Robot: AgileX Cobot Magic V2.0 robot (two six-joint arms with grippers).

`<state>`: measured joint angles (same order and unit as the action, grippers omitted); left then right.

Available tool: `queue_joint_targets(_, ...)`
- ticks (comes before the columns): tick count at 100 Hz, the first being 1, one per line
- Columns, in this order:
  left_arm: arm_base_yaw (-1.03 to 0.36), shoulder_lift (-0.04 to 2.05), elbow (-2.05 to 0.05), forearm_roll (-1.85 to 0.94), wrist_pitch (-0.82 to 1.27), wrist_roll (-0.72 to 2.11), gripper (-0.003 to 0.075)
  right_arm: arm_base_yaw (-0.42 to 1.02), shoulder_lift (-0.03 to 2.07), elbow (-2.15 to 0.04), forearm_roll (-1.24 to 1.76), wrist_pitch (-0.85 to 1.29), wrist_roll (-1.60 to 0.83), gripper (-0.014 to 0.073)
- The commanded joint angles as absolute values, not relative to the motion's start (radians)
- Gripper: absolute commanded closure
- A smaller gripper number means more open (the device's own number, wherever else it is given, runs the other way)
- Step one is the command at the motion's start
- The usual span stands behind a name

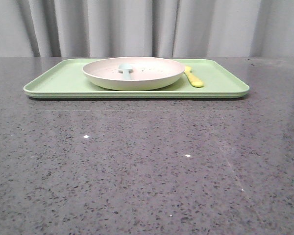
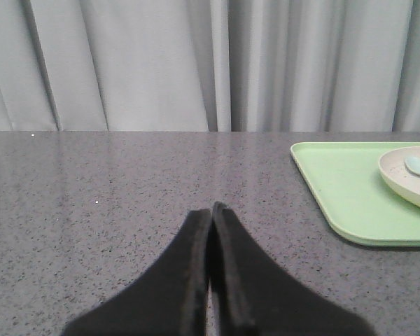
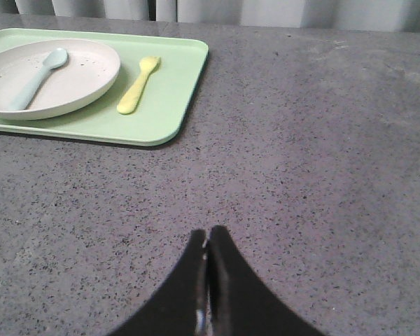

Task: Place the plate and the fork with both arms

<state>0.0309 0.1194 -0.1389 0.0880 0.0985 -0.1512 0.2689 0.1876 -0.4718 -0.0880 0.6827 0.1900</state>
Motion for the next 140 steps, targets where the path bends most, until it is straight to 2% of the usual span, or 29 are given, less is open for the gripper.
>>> queue_joint_targets(1,0.035,0.100,-0.099,0.088,-0.044,-0.163,0.0741,0.265,0.197,-0.496,-0.106,0.612,0.179,0.0660)
queue_joint_targets(21,0.035,-0.002,0.013,0.068,-0.050,-0.163,0.0741,0.265,0.197,-0.496,-0.106,0.612,0.179,0.0660)
queue_joint_targets(26,0.035,-0.038,0.013,0.064,0.011,-0.163,0.0741,0.265,0.197,-0.496,-0.106,0.612,0.179,0.0660)
queue_joint_targets(140,0.033,-0.036,0.013,0.064,0.000,-0.163,0.0741,0.265,0.197,-0.493,-0.106,0.614,0.179,0.0660)
